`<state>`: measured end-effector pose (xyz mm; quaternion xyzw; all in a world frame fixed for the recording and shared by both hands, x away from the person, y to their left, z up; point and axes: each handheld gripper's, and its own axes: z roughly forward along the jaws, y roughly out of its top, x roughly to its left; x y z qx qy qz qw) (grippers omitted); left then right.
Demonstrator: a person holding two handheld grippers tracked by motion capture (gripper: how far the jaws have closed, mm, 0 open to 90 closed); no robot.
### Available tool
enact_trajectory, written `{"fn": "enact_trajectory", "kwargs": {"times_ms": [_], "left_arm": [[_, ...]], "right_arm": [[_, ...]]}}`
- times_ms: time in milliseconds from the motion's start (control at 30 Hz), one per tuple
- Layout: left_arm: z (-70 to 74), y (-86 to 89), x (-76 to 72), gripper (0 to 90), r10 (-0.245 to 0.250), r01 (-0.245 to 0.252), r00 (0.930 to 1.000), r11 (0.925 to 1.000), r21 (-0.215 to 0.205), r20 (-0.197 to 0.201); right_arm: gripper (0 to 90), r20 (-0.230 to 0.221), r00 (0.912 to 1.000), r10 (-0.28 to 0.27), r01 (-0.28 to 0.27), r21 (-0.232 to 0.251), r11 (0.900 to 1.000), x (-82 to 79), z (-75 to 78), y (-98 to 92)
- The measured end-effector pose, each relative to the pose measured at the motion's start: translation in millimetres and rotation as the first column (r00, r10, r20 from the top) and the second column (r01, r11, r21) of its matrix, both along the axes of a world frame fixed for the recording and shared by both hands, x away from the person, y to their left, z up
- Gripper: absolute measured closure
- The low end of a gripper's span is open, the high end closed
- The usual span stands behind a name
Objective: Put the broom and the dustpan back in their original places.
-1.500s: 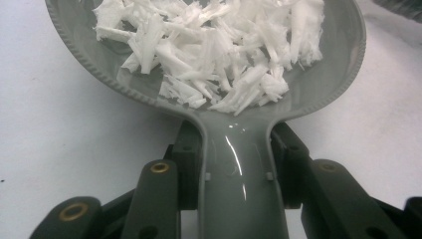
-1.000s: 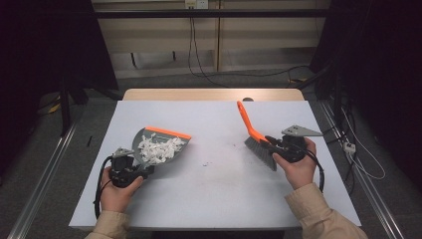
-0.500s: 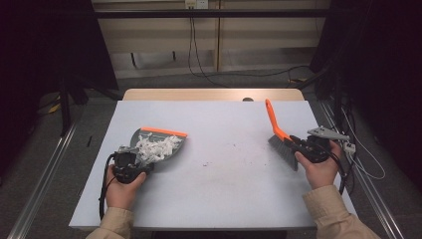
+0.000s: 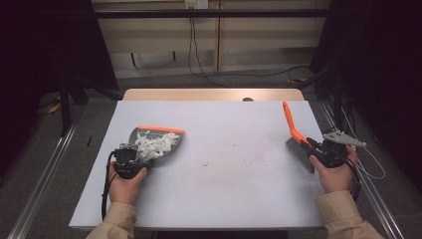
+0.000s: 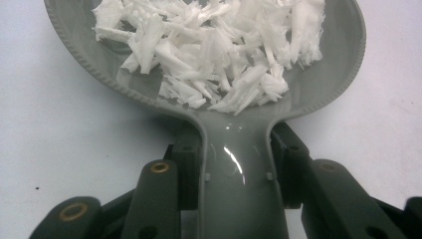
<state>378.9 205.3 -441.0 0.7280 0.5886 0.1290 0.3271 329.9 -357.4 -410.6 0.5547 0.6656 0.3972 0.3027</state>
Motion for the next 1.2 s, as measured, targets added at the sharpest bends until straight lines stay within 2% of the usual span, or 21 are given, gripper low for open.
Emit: {"fn": "enact_trajectory", "kwargs": {"times_ms": [33,67,100,133,200,233,467,700,833,900,933,1000,1100,1167,1200], "left_arm": [[-0.8,-0.4,0.4,63.2,0.007,-0.007,1.0,1.0,-0.006,-0.003],[-0.7,-0.5,0.7,63.2,0.015,-0.015,0.9999,0.9998,0.01,-0.008],[-1.7,0.4,1.0,63.2,0.003,-0.003,1.0,1.0,0.003,-0.007],[-3.0,-0.7,1.2,63.2,0.018,-0.018,0.9998,0.9998,-0.002,-0.005],[-4.5,-0.7,1.3,63.1,0.013,-0.013,0.9999,0.9999,0.001,-0.009],[-5.0,-0.7,1.2,63.1,0.006,-0.006,0.9999,0.9999,0.011,-0.011],[-6.6,-0.6,0.3,60.9,0.01,-0.011,0.9998,0.9991,-0.04,-0.014],[-6.6,-1.6,-2.1,53.1,-0.002,0.002,1.0,0.9986,-0.053,0.003],[-5.7,-3.2,-3.8,48.6,-0.033,0.034,0.9994,0.9981,-0.051,0.003],[-5.8,-4.5,-4.8,45.4,-0.05,0.05,0.9988,0.9971,-0.058,0.002],[-5.3,-4.3,-5.8,44.4,-0.054,0.054,0.9985,0.9964,-0.066,0.004],[-4.0,-4.0,-8.0,40.3,-0.062,0.063,0.998,0.9951,-0.077,0.009],[-1.9,-0.2,-12.9,35.1,-0.077,0.079,0.9968,0.993,-0.088,0.019],[-0.2,2.5,-16.3,29.3,-0.087,0.089,0.9959,0.9882,-0.125,0.027],[0.5,3.4,-17.3,27.4,-0.089,0.093,0.9954,0.9875,-0.128,0.035]], "right_arm": [[71.7,0.001,1.0,-0.004,0.004,-0.012,1.0,-0.5,-0.3,-0.4],[71.7,0.005,0.9999,-0.012,0.012,-0.033,0.999,-1.1,-1.3,-0.3],[71.7,0.003,0.9999,-0.012,0.012,-0.051,0.999,-1.4,-2.3,0.6],[71.6,-0.004,1.0,-0.009,0.008,-0.071,0.997,-1.6,-3.8,2.1],[71.6,0.0,1.0,0.0,0.0,-0.103,0.995,-2.5,-6.7,5.8],[71.6,-0.003,1.0,0.004,-0.004,-0.103,0.995,-2.8,-7.3,7.2],[71.0,-0.022,0.9992,0.032,-0.034,-0.135,0.99,-3.9,-9.8,21.7],[69.2,-0.024,0.9989,0.039,-0.041,-0.077,0.996,-1.8,-14.1,28.7],[68.0,-0.025,0.9982,0.054,-0.055,-0.048,0.997,1.1,-17.7,34.1],[66.0,-0.021,0.9972,0.072,-0.072,-0.019,0.997,3.6,-20.0,38.5],[64.0,-0.021,0.9953,0.094,-0.094,0.004,0.996,4.8,-21.2,40.3],[62.7,-0.022,0.9907,0.134,-0.132,0.088,0.987,5.1,-23.8,43.8],[53.3,-0.002,0.9891,0.147,-0.146,0.131,0.981,1.4,-25.3,47.0],[48.6,0.007,0.9899,0.141,-0.141,0.152,0.978,-1.0,-25.3,46.4],[46.4,0.018,0.9897,0.142,-0.143,0.159,0.977,-2.6,-24.8,45.2]]}}
